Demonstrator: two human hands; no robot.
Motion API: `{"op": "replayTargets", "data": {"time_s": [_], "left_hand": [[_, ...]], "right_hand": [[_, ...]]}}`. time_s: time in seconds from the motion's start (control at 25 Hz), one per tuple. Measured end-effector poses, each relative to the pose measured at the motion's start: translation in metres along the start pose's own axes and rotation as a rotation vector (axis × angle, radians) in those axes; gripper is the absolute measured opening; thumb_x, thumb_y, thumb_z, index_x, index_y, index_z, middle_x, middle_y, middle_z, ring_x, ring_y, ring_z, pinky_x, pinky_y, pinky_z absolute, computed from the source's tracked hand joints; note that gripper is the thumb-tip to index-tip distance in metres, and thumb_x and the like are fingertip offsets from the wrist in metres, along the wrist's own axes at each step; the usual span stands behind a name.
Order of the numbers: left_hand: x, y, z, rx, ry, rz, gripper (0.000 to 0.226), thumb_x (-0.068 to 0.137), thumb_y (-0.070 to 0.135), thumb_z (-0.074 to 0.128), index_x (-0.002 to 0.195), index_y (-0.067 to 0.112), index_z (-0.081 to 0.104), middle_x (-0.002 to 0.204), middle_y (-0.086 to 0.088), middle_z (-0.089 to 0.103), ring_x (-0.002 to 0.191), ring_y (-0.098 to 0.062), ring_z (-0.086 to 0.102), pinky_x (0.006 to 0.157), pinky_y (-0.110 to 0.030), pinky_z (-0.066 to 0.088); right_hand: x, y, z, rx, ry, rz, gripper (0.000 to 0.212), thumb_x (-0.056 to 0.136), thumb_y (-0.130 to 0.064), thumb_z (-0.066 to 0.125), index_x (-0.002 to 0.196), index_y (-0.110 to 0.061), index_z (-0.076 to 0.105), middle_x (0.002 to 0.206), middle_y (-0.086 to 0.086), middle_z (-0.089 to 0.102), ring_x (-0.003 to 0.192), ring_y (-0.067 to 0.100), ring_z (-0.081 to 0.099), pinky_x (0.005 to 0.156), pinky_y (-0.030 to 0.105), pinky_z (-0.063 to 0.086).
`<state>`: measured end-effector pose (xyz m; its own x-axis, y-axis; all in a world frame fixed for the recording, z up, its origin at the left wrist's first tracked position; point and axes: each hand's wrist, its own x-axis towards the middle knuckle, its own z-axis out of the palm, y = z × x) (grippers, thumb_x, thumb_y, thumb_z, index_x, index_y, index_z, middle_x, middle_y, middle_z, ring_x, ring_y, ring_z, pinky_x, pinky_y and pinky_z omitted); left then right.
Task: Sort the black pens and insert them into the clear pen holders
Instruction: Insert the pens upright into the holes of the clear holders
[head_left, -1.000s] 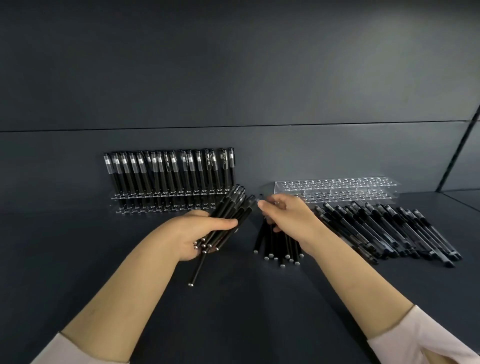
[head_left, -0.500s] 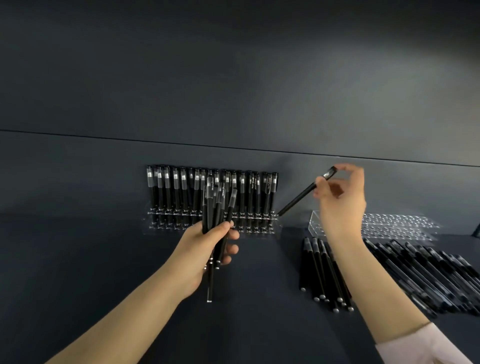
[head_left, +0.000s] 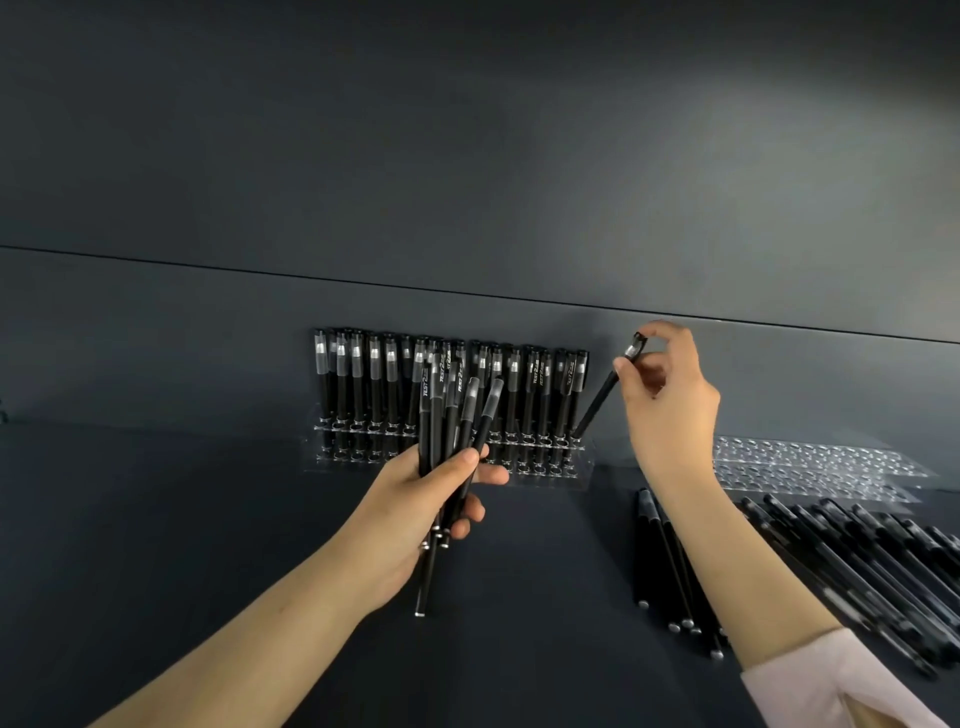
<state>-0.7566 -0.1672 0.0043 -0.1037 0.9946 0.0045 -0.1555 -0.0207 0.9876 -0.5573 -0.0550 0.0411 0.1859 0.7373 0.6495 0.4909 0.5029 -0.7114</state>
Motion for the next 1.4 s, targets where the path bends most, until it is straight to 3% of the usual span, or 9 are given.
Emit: {"op": "replayTargets", "data": {"time_s": [0.2, 0.32, 0.44, 0.64, 0.72, 0.92, 1.04, 1.2, 1.4], "left_hand": [[0.000, 0.005, -0.002, -0.021, 0.037, 0.015, 0.013, 0.098, 0.019, 0.055, 0.101, 0.009, 0.062, 0.096, -0.004, 0.076, 0.059, -0.010, 0.057, 0.054, -0.024, 0.043], [-0.001, 0.007, -0.007, -0.062, 0.051, 0.009, 0.014, 0.096, 0.019, 0.058, 0.102, 0.007, 0.063, 0.095, -0.006, 0.076, 0.060, -0.011, 0.058, 0.053, -0.024, 0.043], [-0.003, 0.010, -0.016, -0.126, 0.060, -0.012, 0.018, 0.093, 0.019, 0.062, 0.104, 0.006, 0.065, 0.095, -0.008, 0.075, 0.062, -0.011, 0.060, 0.054, -0.025, 0.046], [-0.012, 0.022, -0.036, -0.106, 0.062, -0.022, 0.018, 0.091, 0.019, 0.064, 0.105, 0.008, 0.068, 0.093, -0.006, 0.076, 0.059, -0.009, 0.061, 0.053, -0.023, 0.045], [-0.014, 0.026, -0.046, -0.115, 0.045, -0.037, 0.018, 0.092, 0.018, 0.063, 0.105, 0.008, 0.068, 0.094, -0.008, 0.076, 0.058, -0.010, 0.060, 0.052, -0.023, 0.044], [-0.013, 0.033, -0.080, -0.059, 0.020, -0.036, 0.020, 0.094, 0.021, 0.062, 0.111, 0.012, 0.066, 0.097, -0.005, 0.076, 0.066, -0.013, 0.066, 0.057, -0.024, 0.048], [-0.008, 0.036, -0.106, -0.029, 0.116, -0.012, 0.019, 0.093, 0.024, 0.063, 0.109, 0.014, 0.065, 0.094, -0.001, 0.077, 0.074, -0.018, 0.072, 0.059, -0.025, 0.053], [0.003, 0.034, -0.141, 0.012, 0.245, -0.037, 0.018, 0.094, 0.021, 0.062, 0.109, 0.011, 0.061, 0.086, -0.004, 0.077, 0.052, -0.012, 0.056, 0.046, -0.023, 0.043], [0.010, 0.031, -0.156, -0.112, 0.270, -0.084, 0.012, 0.100, 0.010, 0.051, 0.109, 0.002, 0.053, 0.092, -0.013, 0.075, 0.050, -0.009, 0.050, 0.043, -0.020, 0.041]], "right_hand": [[-0.002, 0.012, 0.016, -0.268, -0.149, -0.152, 0.027, 0.091, -0.017, 0.064, 0.118, -0.018, 0.065, 0.089, 0.001, 0.064, 0.073, 0.017, 0.061, 0.074, 0.036, 0.056], [-0.004, 0.006, 0.014, -0.299, -0.120, -0.164, 0.031, 0.092, -0.016, 0.061, 0.123, -0.018, 0.064, 0.093, 0.000, 0.061, 0.071, 0.015, 0.057, 0.073, 0.033, 0.055], [-0.013, -0.013, 0.013, -0.216, -0.103, -0.208, 0.027, 0.092, -0.018, 0.061, 0.119, -0.018, 0.064, 0.091, -0.003, 0.063, 0.072, 0.008, 0.057, 0.069, 0.013, 0.046], [-0.040, -0.063, 0.039, 0.227, -0.550, 0.175, 0.026, 0.094, -0.028, 0.059, 0.119, -0.027, 0.062, 0.094, -0.004, 0.070, 0.082, 0.011, 0.068, 0.070, 0.024, 0.056], [-0.047, -0.079, 0.051, 0.343, -0.596, 0.232, 0.025, 0.095, -0.024, 0.059, 0.120, -0.029, 0.059, 0.093, -0.002, 0.070, 0.082, 0.009, 0.069, 0.069, 0.022, 0.055], [-0.060, -0.107, 0.082, 0.534, -0.547, 0.274, 0.028, 0.092, -0.010, 0.063, 0.116, -0.023, 0.057, 0.091, 0.008, 0.073, 0.077, 0.012, 0.068, 0.073, 0.025, 0.055], [-0.065, -0.122, 0.099, 0.570, -0.282, 0.236, 0.026, 0.089, -0.010, 0.067, 0.107, -0.021, 0.053, 0.087, 0.007, 0.072, 0.072, 0.014, 0.069, 0.075, 0.027, 0.056], [-0.069, -0.140, 0.117, 0.513, -0.051, 0.120, 0.021, 0.091, -0.016, 0.065, 0.103, -0.027, 0.052, 0.086, 0.001, 0.070, 0.080, 0.016, 0.068, 0.067, 0.012, 0.048], [-0.077, -0.144, 0.138, 0.364, -0.055, -0.020, 0.027, 0.091, -0.015, 0.064, 0.099, -0.038, 0.051, 0.092, -0.004, 0.066, 0.079, 0.005, 0.064, 0.067, 0.009, 0.045]]}}
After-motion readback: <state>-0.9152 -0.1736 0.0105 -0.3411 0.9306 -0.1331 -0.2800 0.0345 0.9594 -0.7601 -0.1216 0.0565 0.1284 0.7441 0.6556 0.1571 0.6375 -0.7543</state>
